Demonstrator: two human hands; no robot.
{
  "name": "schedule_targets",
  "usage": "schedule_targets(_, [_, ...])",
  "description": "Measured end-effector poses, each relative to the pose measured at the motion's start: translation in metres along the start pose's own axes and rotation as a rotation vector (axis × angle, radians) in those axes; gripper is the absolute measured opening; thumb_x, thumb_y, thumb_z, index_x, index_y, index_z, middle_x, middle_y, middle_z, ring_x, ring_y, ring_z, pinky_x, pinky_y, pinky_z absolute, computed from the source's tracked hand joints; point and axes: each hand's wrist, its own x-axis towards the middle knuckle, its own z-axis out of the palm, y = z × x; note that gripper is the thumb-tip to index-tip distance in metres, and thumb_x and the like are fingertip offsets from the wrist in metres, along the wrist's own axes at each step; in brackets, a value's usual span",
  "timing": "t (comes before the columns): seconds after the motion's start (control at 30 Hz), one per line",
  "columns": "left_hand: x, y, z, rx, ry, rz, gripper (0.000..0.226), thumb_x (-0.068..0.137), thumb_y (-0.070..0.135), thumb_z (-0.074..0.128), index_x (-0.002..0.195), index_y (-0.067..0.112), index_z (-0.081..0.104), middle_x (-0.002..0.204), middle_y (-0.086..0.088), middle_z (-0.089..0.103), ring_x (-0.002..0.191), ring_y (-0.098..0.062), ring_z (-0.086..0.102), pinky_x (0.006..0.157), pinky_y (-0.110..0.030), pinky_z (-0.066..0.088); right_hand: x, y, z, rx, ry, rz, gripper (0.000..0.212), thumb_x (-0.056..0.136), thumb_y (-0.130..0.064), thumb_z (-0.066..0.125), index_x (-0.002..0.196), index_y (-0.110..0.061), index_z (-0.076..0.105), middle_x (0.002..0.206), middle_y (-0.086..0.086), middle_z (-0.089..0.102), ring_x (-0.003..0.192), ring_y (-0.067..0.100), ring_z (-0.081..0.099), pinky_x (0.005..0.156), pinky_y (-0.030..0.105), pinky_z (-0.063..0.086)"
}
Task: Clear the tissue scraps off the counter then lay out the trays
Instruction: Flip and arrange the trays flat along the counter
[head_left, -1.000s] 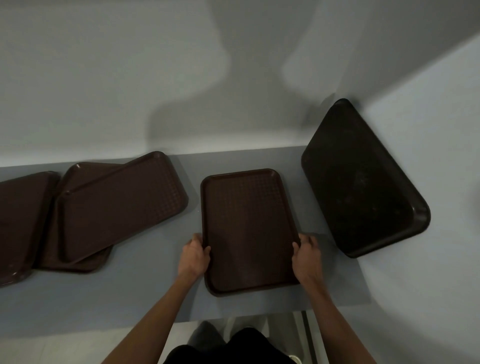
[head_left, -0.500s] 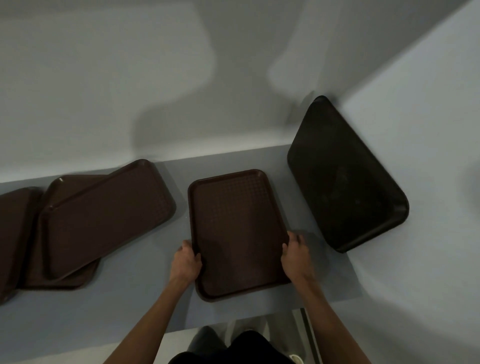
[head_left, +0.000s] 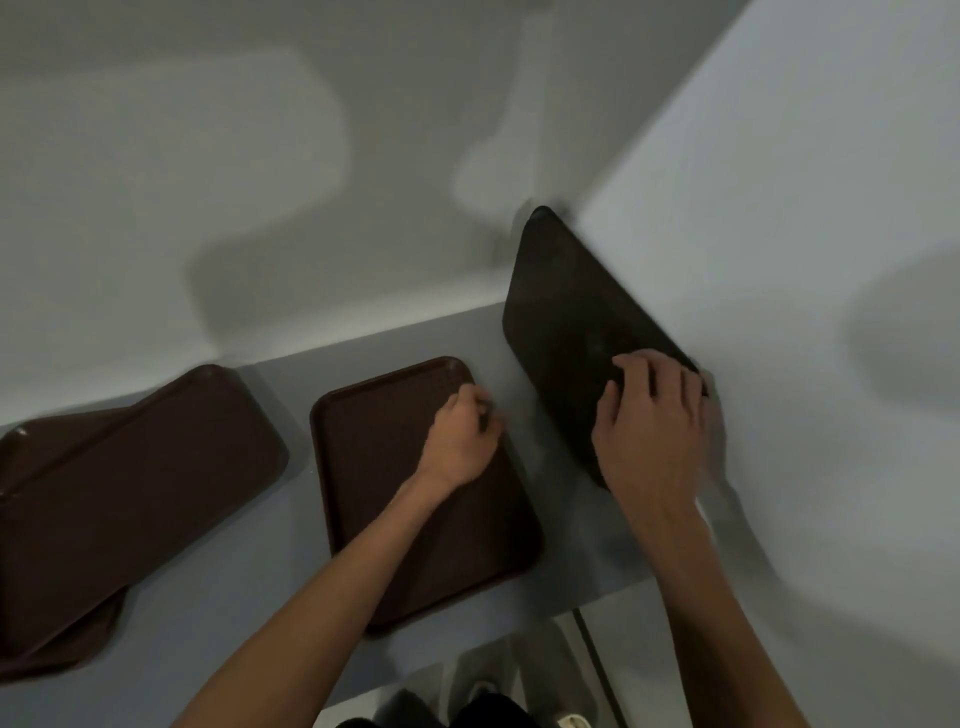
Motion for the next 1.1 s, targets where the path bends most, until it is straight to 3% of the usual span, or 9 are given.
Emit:
schedule_targets(0.1, [0.025,0.068,0.010,-0.180,-0.140,0.033,0.043,0.102,0.048,0.054,0.134,0.019,0.053,0.119,0.001,0.067,0.107,-0.016,0.065,0.096,-0.041,0.055,0.008,0.002,-0.003,-0.081,-0.104,0.032,0.042,0.098,-0.025,0.061,0.138,-0.012,0.055,0.152,0.019,0.048,0.138,0.042,0.045,0.111,0.055,0.040])
schedule_targets(0.23, [0.061,0.122,0.025,-0.379,-0.255,-0.116,0.057,0.097,0.064,0.049,0.130,0.018,0.053,0.118,-0.007,0.066,0.099,-0.022,0.068,0.082,-0.045,0.064,0.006,0.001,-0.002,-0.190,-0.195,0.036,0.057,0.098,-0.028,0.060,0.150,-0.011,0.046,0.161,0.026,0.037,0.146,0.043,0.038,0.116,0.053,0.033])
schedule_targets(0.6, [0.082,0.153,0.029,-0.571,-0.300,-0.276,0.116,0.071,0.082,0.065,0.156,0.018,0.018,0.141,-0.010,0.051,0.113,-0.033,0.065,0.076,-0.053,0.064,0.027,-0.006,-0.003,-0.175,-0.179,0.172,0.064,0.088,-0.020,0.065,0.147,-0.006,0.043,0.142,0.024,0.045,0.126,0.049,0.041,0.101,0.057,0.039])
schedule_targets(0.73, [0.088,0.131,0.027,-0.614,-0.252,-0.316,0.132,0.049,0.093,0.073,0.153,0.026,0.027,0.139,-0.007,0.056,0.117,-0.032,0.064,0.086,-0.053,0.061,0.023,-0.005,-0.001,-0.039,-0.222,0.122,0.050,0.090,-0.018,0.068,0.137,-0.012,0.052,0.135,0.018,0.049,0.120,0.039,0.049,0.097,0.050,0.040])
schedule_targets(0.8, [0.083,0.122,0.021,-0.587,-0.222,-0.309,0.113,0.058,0.083,0.077,0.144,0.018,0.042,0.130,-0.009,0.065,0.110,-0.031,0.069,0.088,-0.051,0.061,0.019,-0.007,0.001,0.137,-0.324,0.115,0.039,0.095,-0.021,0.067,0.132,-0.015,0.055,0.134,0.013,0.049,0.115,0.037,0.056,0.095,0.047,0.045])
schedule_targets(0.87, [0.075,0.114,0.014,-0.597,-0.184,-0.258,0.063,0.082,0.051,0.070,0.125,0.007,0.058,0.115,-0.017,0.072,0.100,-0.033,0.072,0.085,-0.049,0.063,0.010,-0.009,0.009,0.351,-0.398,0.101,0.030,0.098,-0.023,0.066,0.127,-0.017,0.057,0.125,0.007,0.054,0.108,0.034,0.062,0.085,0.040,0.048])
schedule_targets(0.93, [0.066,0.102,0.008,-0.590,-0.143,-0.226,0.032,0.088,0.030,0.058,0.108,0.007,0.068,0.101,-0.016,0.076,0.094,-0.031,0.073,0.084,-0.050,0.063,-0.005,-0.014,0.018,0.514,-0.433,0.078,0.026,0.100,-0.024,0.065,0.124,-0.019,0.058,0.115,0.000,0.057,0.103,0.028,0.064,0.081,0.035,0.049])
schedule_targets(1.0, [0.059,0.085,0.004,-0.559,-0.079,-0.223,0.025,0.091,0.026,0.052,0.102,0.010,0.068,0.098,-0.011,0.075,0.094,-0.028,0.072,0.081,-0.048,0.063,-0.024,-0.019,0.027,0.612,-0.462,0.049,0.031,0.102,-0.032,0.063,0.131,-0.022,0.058,0.122,-0.002,0.060,0.110,0.020,0.064,0.090,0.033,0.052])
schedule_targets(1.1, [0.046,0.054,0.001,-0.521,0.059,-0.268,0.031,0.101,0.029,0.045,0.124,0.013,0.059,0.118,-0.008,0.068,0.106,-0.024,0.065,0.093,-0.046,0.058,-0.053,-0.026,0.037,0.727,-0.614,0.032,0.053,0.101,-0.058,0.058,0.148,-0.035,0.048,0.150,-0.013,0.049,0.134,0.005,0.050,0.112,0.028,0.042])
